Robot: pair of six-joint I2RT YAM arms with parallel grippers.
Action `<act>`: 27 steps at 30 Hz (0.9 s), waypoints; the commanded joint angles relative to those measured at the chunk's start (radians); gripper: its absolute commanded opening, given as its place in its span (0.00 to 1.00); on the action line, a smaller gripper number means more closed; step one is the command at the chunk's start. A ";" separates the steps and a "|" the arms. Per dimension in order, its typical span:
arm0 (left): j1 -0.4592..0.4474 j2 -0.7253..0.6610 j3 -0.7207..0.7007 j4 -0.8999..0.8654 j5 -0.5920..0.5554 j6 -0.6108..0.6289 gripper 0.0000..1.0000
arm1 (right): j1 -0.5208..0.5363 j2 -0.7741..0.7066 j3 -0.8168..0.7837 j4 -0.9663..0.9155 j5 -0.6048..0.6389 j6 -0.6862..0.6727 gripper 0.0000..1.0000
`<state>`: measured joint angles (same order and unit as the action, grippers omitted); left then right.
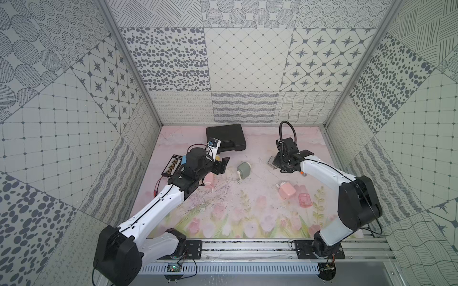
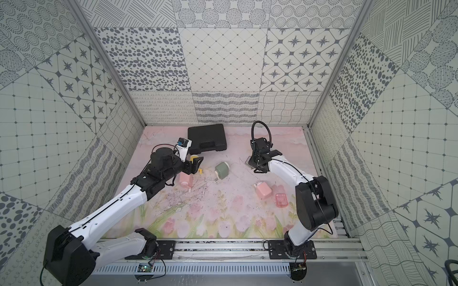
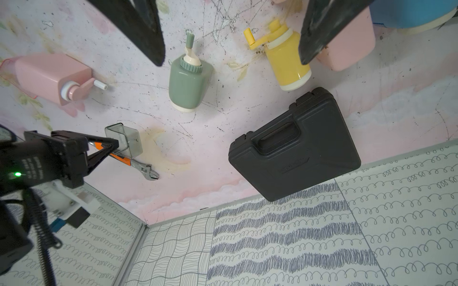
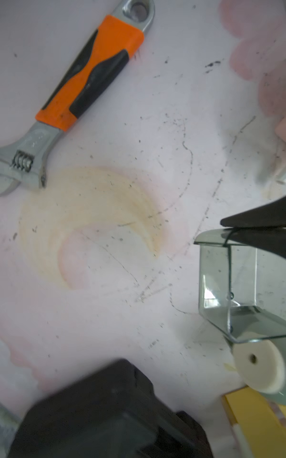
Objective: Put the tray back into the pencil sharpener
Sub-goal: Pick up the container from the center of the board, then place the container at the center of the board.
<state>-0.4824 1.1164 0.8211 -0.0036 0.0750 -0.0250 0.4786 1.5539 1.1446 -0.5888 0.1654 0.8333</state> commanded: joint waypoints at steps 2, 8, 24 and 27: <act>0.004 -0.026 0.003 0.048 0.001 0.017 0.84 | 0.179 -0.111 -0.061 -0.140 0.096 -0.027 0.00; 0.004 -0.034 0.006 0.035 0.001 0.006 0.84 | 0.384 -0.145 -0.108 -0.294 0.106 -0.036 0.00; 0.005 -0.020 0.013 0.027 0.014 0.013 0.83 | 0.359 0.061 -0.132 -0.245 -0.002 -0.224 0.02; 0.006 -0.018 0.008 0.023 0.014 0.012 0.84 | 0.346 0.071 -0.144 -0.217 -0.024 -0.222 0.03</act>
<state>-0.4808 1.0931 0.8230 -0.0044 0.0723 -0.0238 0.8349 1.6169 0.9836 -0.8310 0.1612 0.6361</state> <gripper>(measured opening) 0.836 0.060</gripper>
